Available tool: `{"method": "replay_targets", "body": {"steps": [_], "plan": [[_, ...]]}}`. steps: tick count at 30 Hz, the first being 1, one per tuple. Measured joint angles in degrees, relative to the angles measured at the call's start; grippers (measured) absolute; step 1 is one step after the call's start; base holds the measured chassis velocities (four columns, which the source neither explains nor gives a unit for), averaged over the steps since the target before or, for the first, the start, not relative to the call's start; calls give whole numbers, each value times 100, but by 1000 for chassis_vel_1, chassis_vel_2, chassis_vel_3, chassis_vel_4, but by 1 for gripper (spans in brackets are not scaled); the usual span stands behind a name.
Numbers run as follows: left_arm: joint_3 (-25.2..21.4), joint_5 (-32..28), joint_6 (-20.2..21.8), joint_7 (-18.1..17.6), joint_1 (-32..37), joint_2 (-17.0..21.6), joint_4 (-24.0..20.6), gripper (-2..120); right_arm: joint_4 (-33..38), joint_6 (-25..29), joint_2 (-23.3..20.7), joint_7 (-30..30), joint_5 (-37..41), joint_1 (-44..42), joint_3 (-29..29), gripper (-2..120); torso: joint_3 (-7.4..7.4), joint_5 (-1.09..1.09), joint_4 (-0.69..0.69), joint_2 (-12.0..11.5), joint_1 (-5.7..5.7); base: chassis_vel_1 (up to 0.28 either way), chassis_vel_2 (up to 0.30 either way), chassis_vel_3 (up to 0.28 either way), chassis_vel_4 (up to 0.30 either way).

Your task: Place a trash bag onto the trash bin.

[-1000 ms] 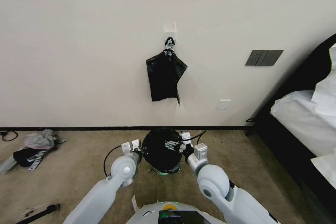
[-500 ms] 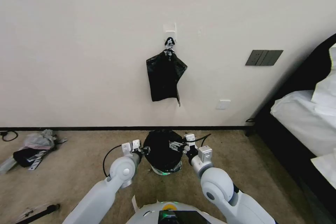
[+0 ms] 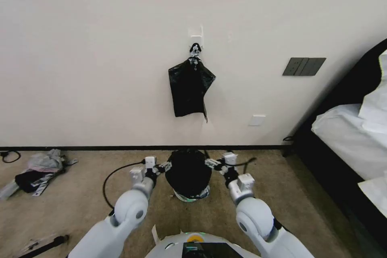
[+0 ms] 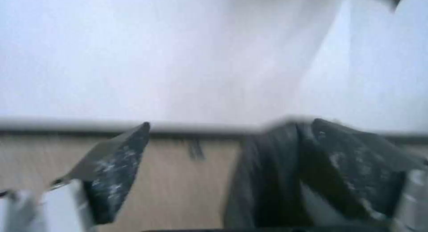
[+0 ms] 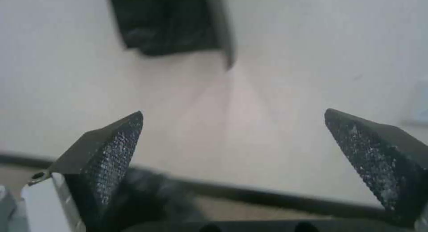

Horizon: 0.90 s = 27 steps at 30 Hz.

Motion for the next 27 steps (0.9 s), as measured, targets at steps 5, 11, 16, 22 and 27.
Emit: {"method": "replay_targets", "body": {"steps": [5,11,16,22,27], "plan": [[-518,1418,-1354,599,615,-208,220,100,-317,1004,650,-405,-881,-587,888,100,0,-2,-1,0,0,0,0,0,0],[-1119,2274,-2252,980,1269,-657,289,100,-646,2433,1284,-795,-1262,-1007,1586,100,0,-1,0,0,0,0,0,0,0],[-1295,2947,-3090,1116,1864,-1124,227,100,-545,3062,1753,-1169,-1459,-1593,1671,100,0,-1,1,0,0,0,0,0,0],[-1301,3187,-3279,1099,2052,-1359,78,100,-344,3171,2026,-1185,-1739,-1904,1494,100,0,-2,-1,0,0,0,0,0,0],[-1304,3241,-3270,1047,2062,-1385,73,100,-302,3145,2053,-1175,-1747,-1918,1456,100,0,-1,0,0,0,0,0,0,0]]}}
